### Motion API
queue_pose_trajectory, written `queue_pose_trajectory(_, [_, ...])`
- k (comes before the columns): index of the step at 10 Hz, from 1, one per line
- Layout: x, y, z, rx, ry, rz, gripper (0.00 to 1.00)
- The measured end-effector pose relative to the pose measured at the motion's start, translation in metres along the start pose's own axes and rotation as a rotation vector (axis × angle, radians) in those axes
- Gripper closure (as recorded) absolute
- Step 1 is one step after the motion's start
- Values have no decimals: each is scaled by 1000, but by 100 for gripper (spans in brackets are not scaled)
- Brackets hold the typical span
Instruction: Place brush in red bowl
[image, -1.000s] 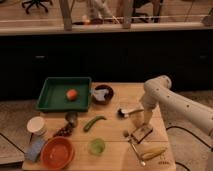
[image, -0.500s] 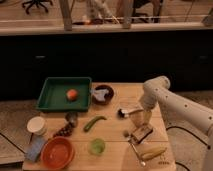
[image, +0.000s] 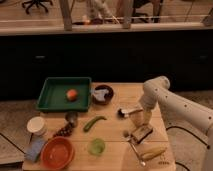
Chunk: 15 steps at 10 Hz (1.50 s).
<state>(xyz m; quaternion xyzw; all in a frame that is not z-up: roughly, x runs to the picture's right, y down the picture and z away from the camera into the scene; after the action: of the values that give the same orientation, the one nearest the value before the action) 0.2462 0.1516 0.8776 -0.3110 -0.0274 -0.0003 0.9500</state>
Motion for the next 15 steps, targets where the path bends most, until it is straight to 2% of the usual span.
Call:
queue_pose_trajectory(9, [0,0,0,0,0,0,22])
queue_pose_trajectory(12, [0,1,0,-3,1,-1,45])
queue_pose_trajectory(14, [-1,0,0,-1,0,-2,43])
queue_pose_trajectory(15, [-3,-3,-4,-4,-11,-8,32])
